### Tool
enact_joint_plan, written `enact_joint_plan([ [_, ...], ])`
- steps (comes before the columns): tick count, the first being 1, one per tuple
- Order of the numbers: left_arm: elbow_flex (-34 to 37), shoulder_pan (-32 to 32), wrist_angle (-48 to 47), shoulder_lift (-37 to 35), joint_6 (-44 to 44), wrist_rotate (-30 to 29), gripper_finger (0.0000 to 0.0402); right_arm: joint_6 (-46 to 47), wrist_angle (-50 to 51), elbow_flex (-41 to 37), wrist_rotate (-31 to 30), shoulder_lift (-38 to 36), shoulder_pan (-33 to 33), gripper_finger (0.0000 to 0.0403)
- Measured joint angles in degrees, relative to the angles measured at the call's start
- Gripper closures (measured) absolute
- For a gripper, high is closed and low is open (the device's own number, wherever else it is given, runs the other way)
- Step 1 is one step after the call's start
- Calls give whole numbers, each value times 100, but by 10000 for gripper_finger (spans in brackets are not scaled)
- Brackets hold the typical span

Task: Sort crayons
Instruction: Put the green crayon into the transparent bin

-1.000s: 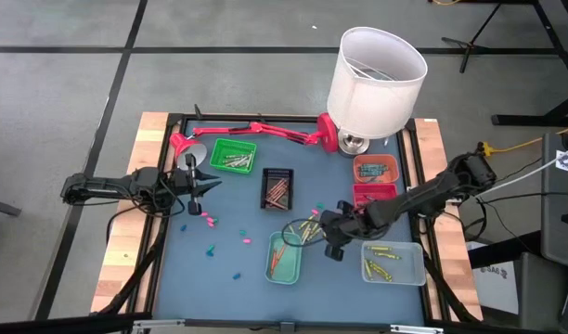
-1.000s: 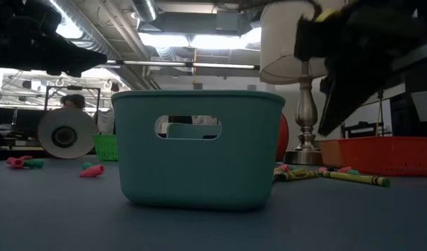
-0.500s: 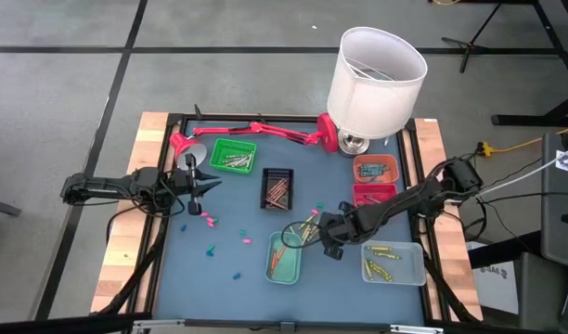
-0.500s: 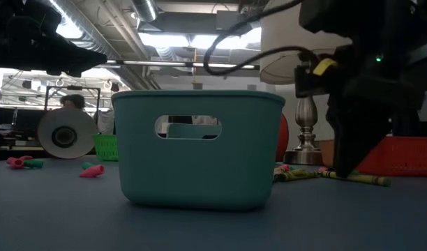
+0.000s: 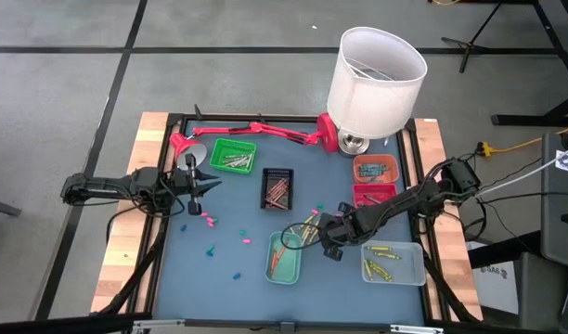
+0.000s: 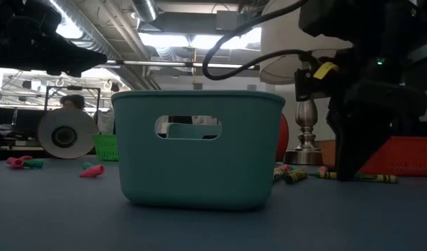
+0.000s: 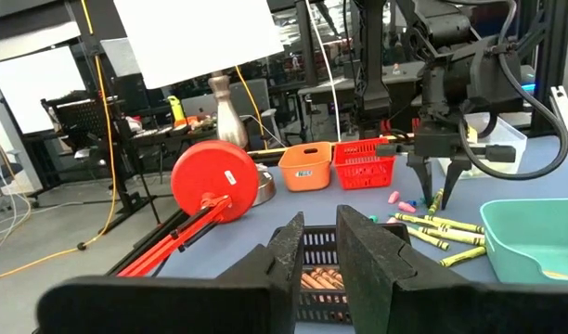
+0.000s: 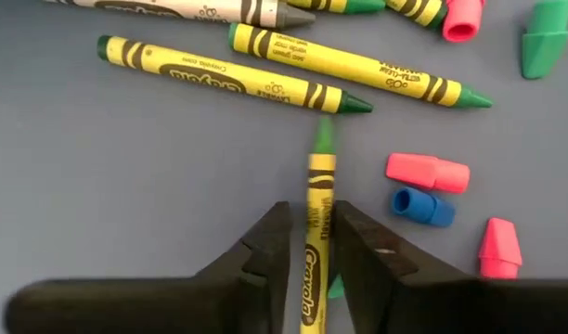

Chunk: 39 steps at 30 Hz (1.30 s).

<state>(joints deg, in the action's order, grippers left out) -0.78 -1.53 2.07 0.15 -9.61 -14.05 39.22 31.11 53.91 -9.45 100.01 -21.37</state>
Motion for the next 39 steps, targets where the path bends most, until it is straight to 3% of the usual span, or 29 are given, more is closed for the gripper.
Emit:
enact_joint_plan([
  [9, 0, -1, 2, 0, 0, -2, 349, -37, -61, -11, 8, -10, 0, 394],
  [18, 0, 0, 2, 0, 0, -2, 349, -65, 121, 64, 569, -179, 10, 377],
  [30, 0, -1, 9, 1, 0, -4, 349, -450, 948, 889, 1467, -723, -16, 375],
  [39, 0, 1, 9, -1, 0, -4, 349, -675, 1847, 1373, 1429, -1320, -638, 375],
])
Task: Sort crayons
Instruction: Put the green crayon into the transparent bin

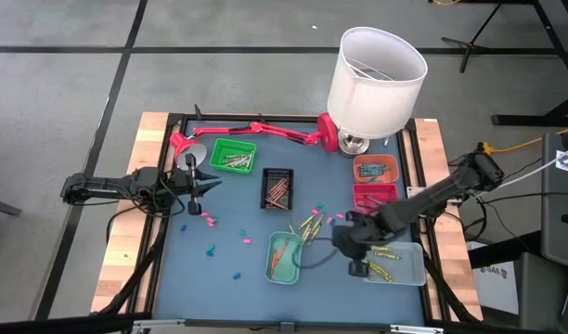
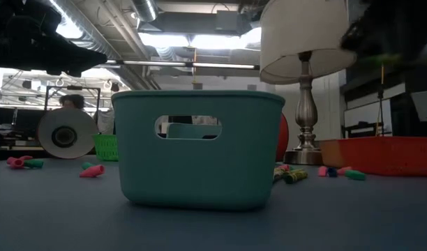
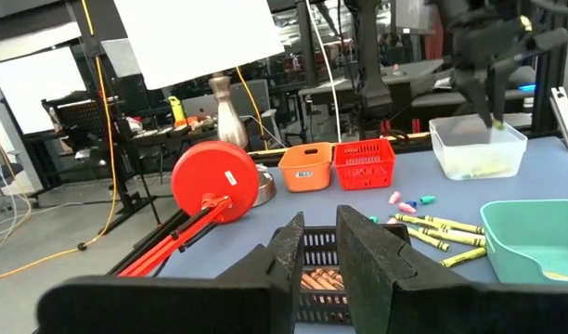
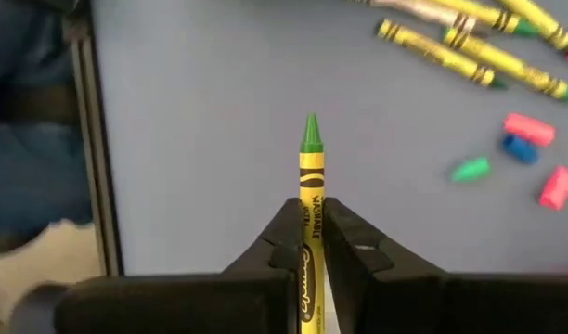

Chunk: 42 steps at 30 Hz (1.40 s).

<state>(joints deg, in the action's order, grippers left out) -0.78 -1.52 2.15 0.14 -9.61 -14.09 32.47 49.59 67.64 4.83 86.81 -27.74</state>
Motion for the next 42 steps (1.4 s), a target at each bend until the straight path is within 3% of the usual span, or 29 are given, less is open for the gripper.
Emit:
enact_joint_plan([
  [9, 0, -2, -1, 1, 0, 2, 349, 455, 1238, 0, -985, -534, -1068, 375],
  [20, -1, -2, 0, 1, 1, 2, 349, 1679, 1667, -512, -1266, -534, -2099, 375],
  [28, -2, 0, 0, 1, 0, 2, 349, 2015, 1631, -927, -1131, -532, -2210, 374],
  [42, 0, 0, -2, 2, 0, 2, 349, 1913, 1634, -938, -1127, -532, -2210, 372],
])
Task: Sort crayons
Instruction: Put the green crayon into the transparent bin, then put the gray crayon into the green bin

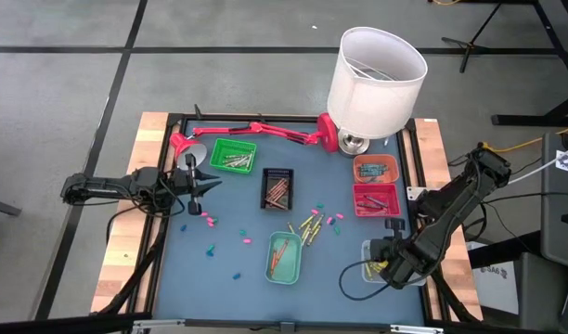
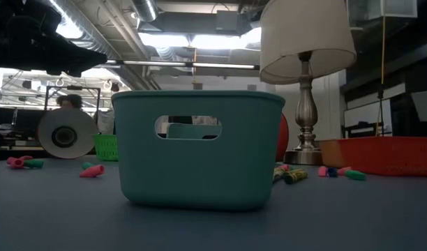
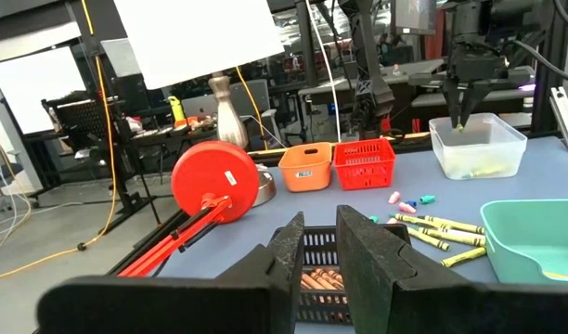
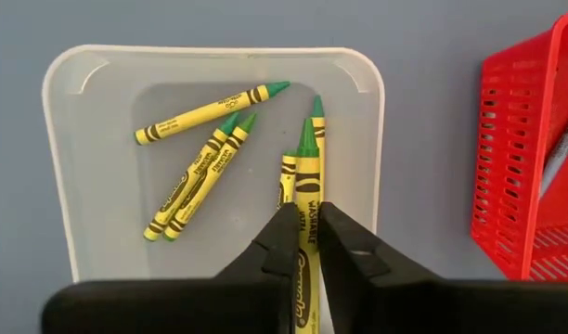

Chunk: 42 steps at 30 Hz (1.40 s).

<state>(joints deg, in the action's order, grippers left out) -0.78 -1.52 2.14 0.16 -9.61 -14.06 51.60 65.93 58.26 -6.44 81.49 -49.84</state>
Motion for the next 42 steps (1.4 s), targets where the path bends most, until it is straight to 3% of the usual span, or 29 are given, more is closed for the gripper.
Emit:
enact_joint_plan([
  [13, -2, -2, 2, -2, 0, 0, 349, -383, 5, 12, 23, 0, 93, 258],
  [21, 0, 0, 0, -2, 2, 0, 349, -1770, -281, 466, 57, 0, 939, 256],
  [25, -1, 0, 1, 0, 1, 0, 349, -2986, -1139, 514, -155, 3, 1402, 258],
  [32, 0, 0, 0, -1, 2, 0, 349, -5145, -2678, 514, 10, 339, 2193, 258],
  [42, -2, -2, 0, 0, 0, 0, 349, -6283, -3554, 514, 636, 1310, 3206, 259],
])
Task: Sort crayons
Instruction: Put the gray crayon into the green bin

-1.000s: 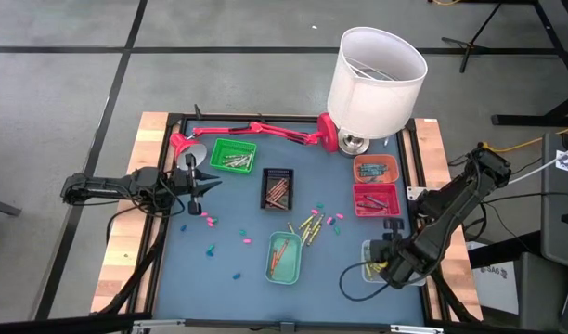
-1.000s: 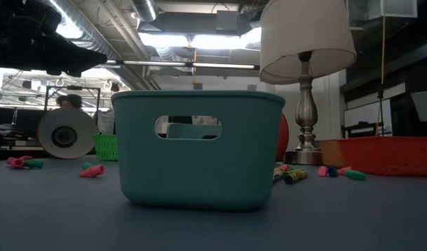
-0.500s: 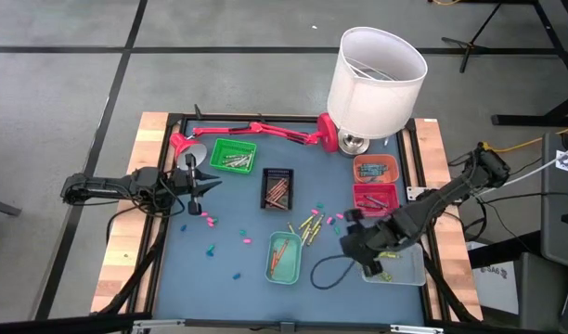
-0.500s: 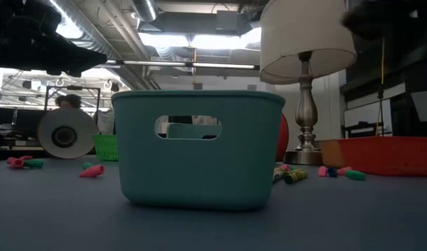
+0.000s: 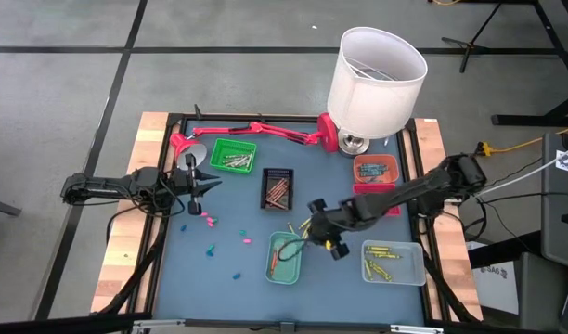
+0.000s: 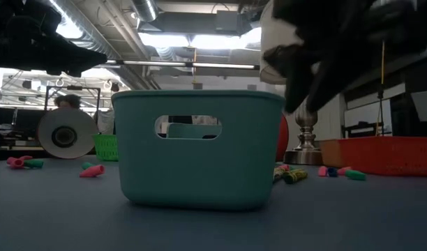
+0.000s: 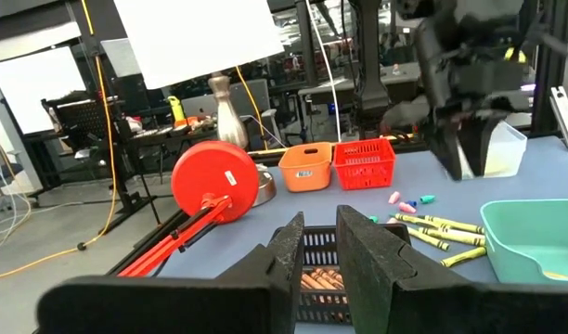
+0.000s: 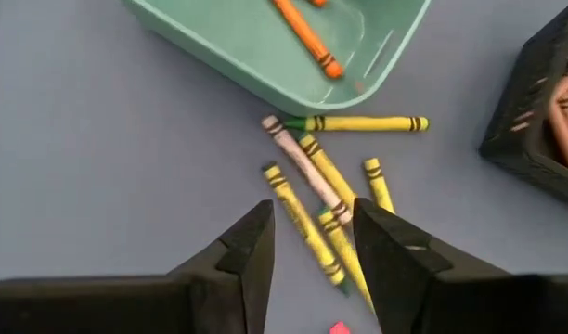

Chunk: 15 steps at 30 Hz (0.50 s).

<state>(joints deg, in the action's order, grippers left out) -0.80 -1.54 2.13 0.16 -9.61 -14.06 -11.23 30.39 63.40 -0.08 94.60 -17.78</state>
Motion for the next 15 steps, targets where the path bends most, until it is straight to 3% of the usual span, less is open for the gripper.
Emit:
enact_joint_plan([
  [8, 2, 0, 1, -1, 0, 0, 349, -457, -466, -2, 812, 683, 361, 259],
  [15, 0, 0, 2, 0, 0, 0, 349, -756, -582, -7, 1010, 1042, 398, 259],
])
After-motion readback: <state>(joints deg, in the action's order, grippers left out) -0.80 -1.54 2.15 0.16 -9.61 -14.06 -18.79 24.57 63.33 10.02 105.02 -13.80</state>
